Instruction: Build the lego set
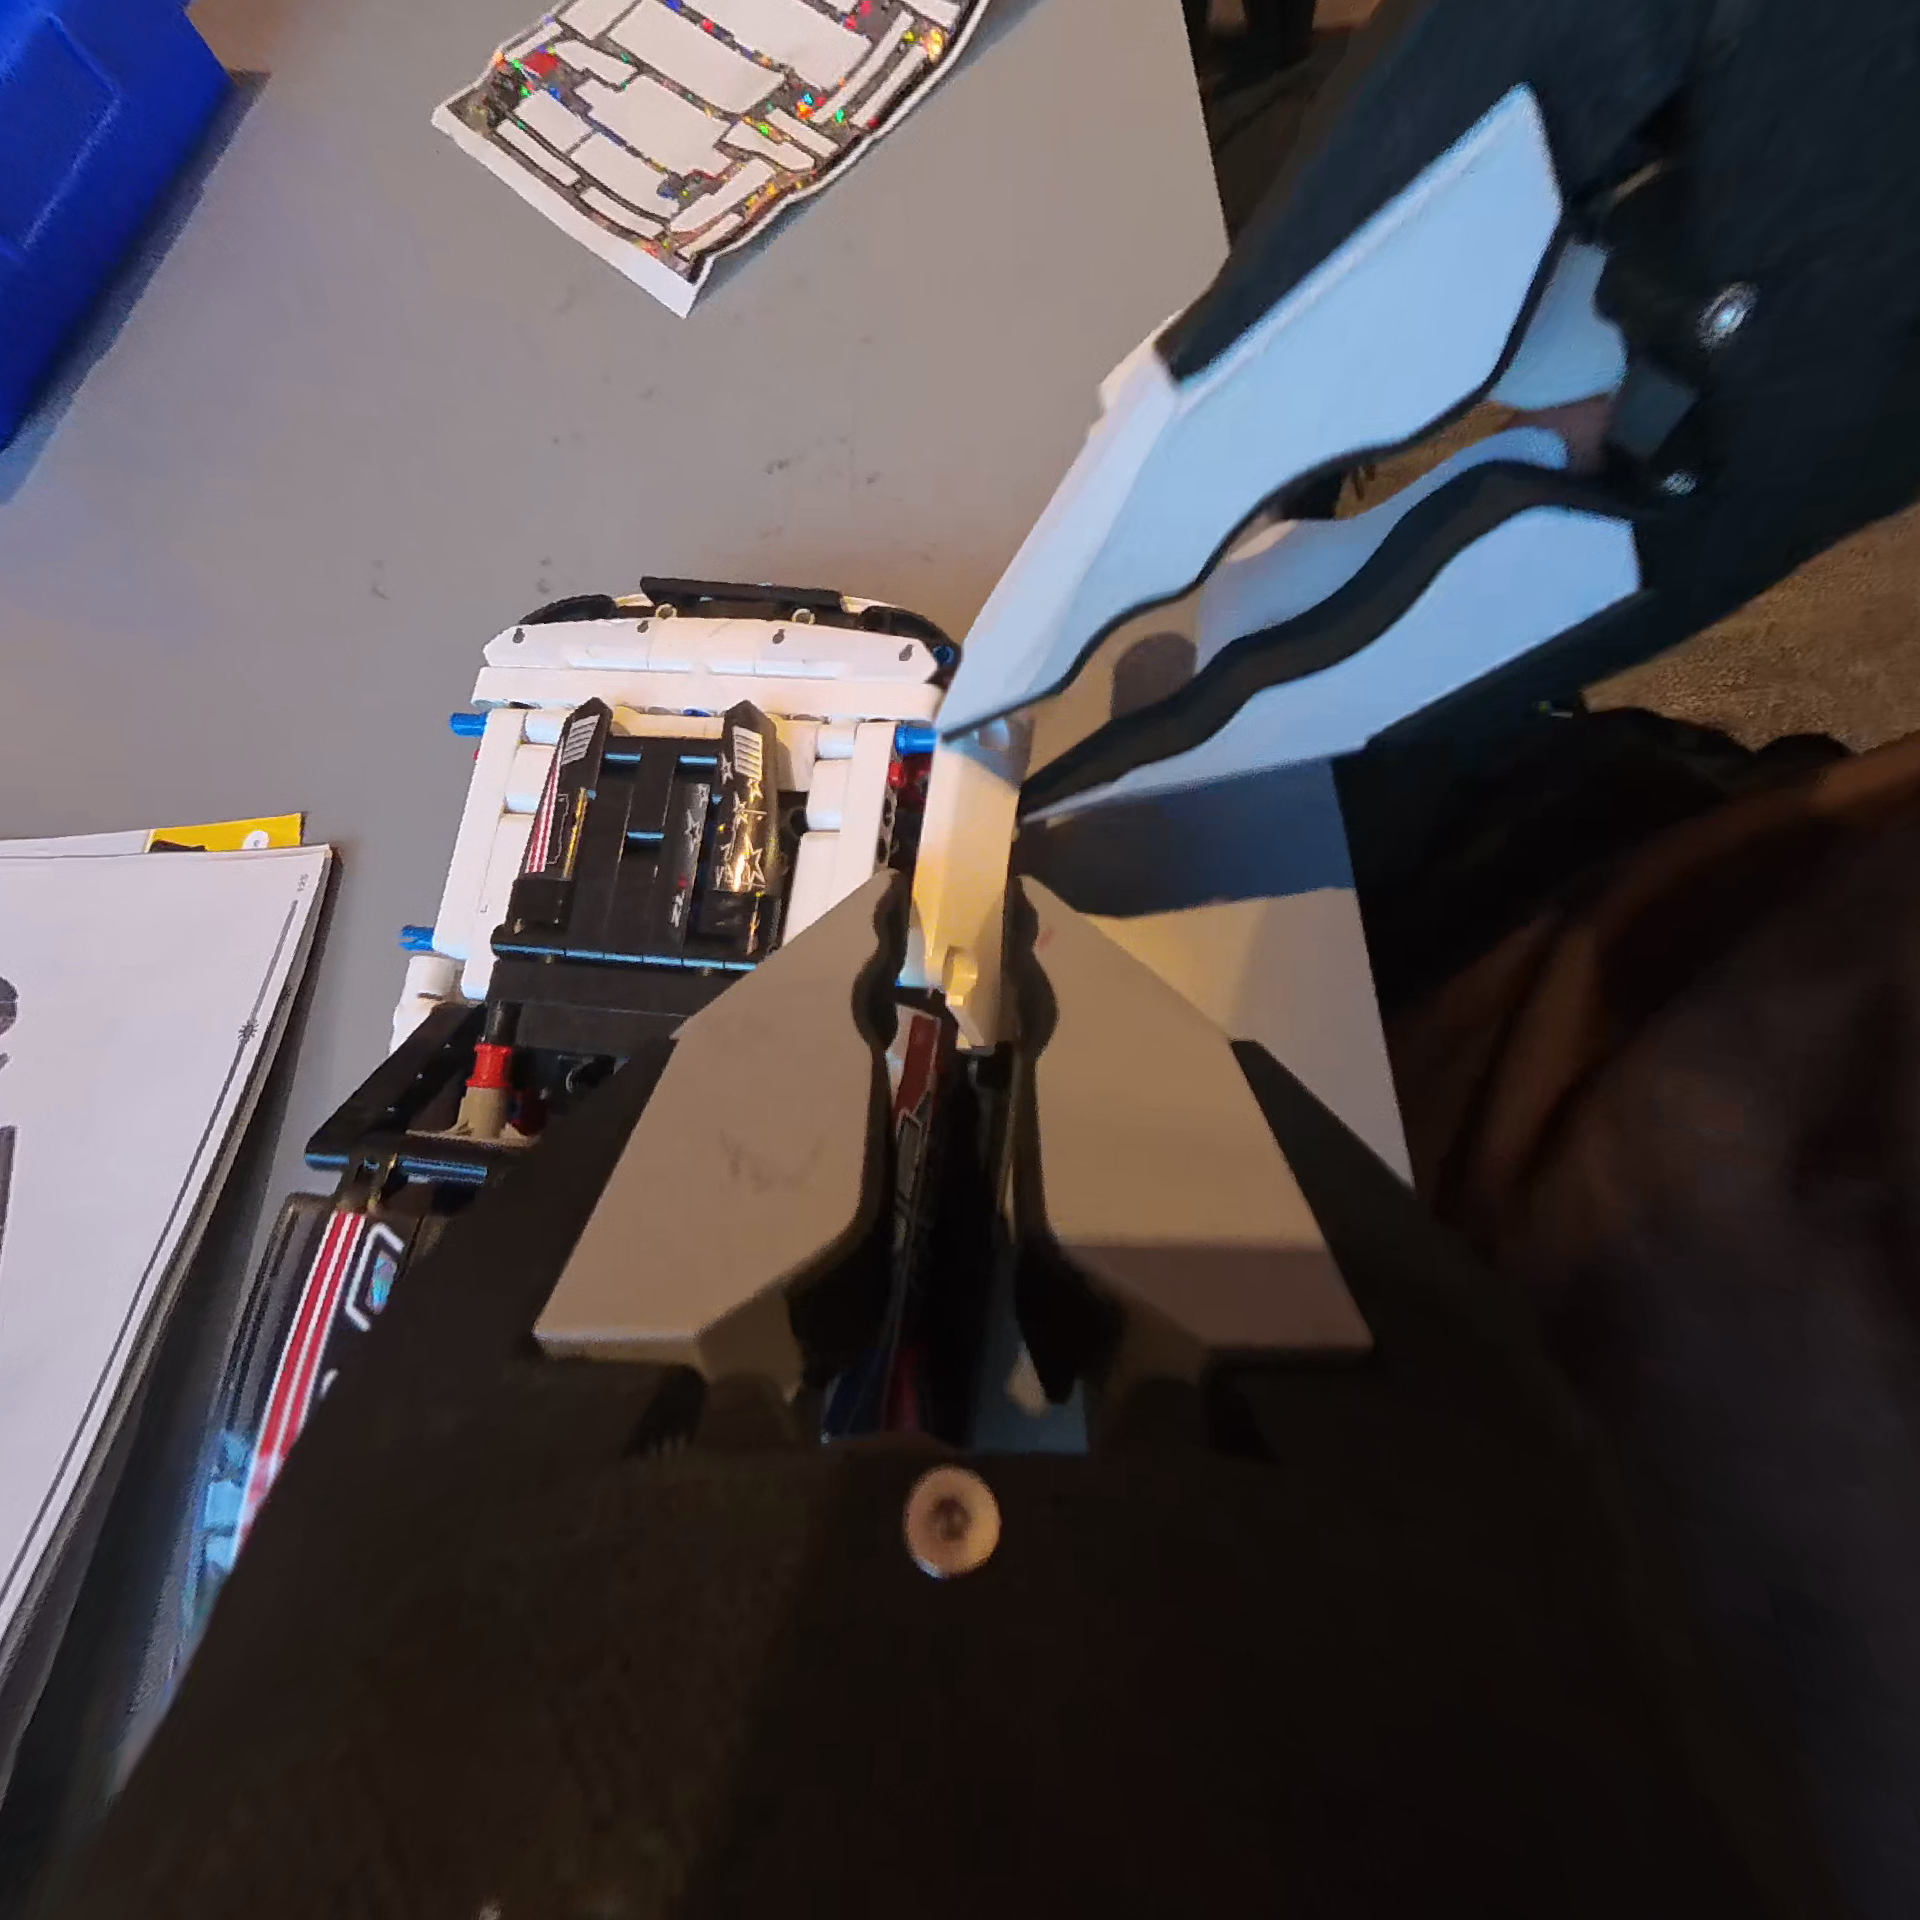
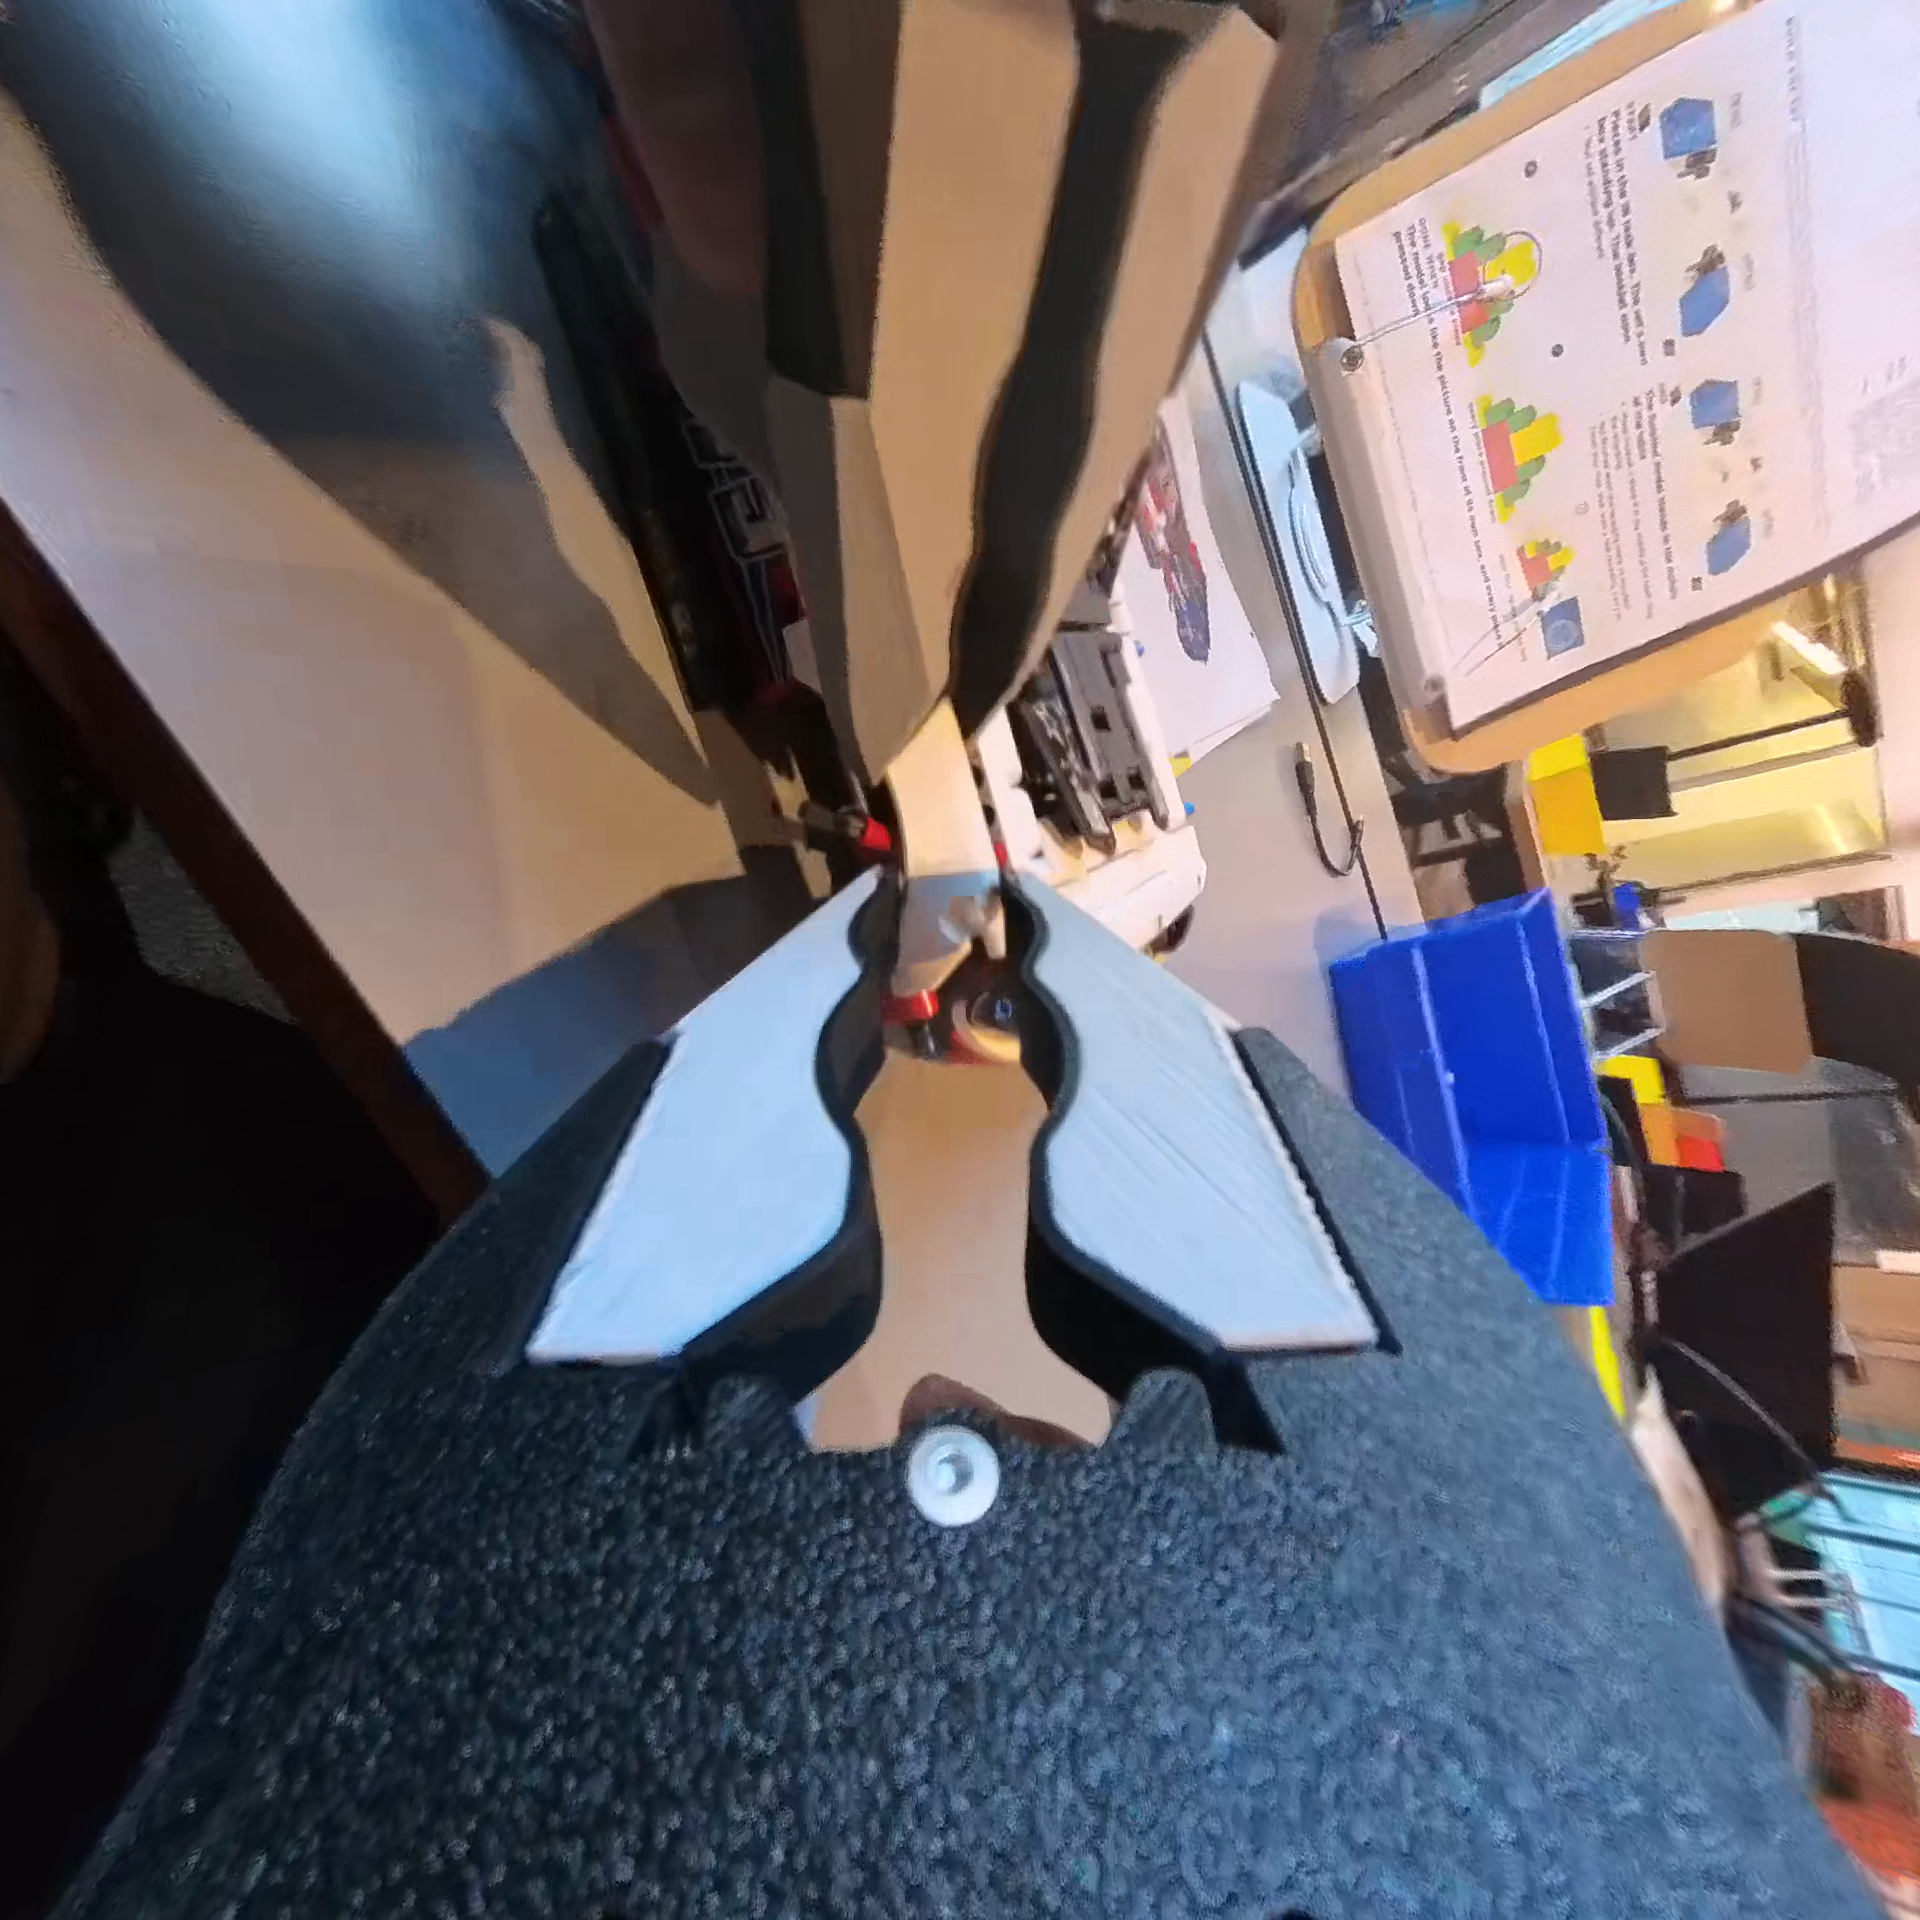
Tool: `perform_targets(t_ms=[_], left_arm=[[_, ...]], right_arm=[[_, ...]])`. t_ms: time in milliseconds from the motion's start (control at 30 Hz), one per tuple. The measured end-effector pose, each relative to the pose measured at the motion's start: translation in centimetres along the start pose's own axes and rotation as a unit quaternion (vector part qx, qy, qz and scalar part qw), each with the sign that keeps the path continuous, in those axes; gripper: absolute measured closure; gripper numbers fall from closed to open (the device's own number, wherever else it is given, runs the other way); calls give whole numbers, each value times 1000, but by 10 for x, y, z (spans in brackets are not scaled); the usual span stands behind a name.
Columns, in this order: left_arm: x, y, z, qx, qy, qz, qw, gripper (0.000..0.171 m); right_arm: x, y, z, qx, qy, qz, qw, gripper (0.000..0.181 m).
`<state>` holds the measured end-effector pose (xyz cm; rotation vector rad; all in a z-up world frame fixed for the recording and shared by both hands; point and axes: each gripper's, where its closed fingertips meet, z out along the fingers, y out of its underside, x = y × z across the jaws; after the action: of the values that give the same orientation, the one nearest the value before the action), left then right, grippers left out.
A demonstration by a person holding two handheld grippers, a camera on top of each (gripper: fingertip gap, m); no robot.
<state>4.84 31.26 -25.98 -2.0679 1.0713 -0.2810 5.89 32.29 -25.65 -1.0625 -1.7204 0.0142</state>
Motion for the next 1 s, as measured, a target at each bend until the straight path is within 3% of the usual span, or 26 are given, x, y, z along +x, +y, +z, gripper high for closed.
perform_targets(t_ms=[200, 433, 767, 1000], left_arm=[[3, 6, 1, -5, -21, 8, 1000, 156], [1, 4, 1, -5, -38, 17, 999, 156], [0, 5, 2, -13, -39, 10, 999, 156], [0, 4, 1, -15, -26, 2, 1000, 156]], right_arm=[[6, 17, -12, 12, -20, 75, 997, 157], [4, 10, -8, 50, -72, 149, 985, 158], [11, 19, -1, 83, -170, 340, 921, 147], [20, 5, -6, 94, -217, 268, 934, 150]])
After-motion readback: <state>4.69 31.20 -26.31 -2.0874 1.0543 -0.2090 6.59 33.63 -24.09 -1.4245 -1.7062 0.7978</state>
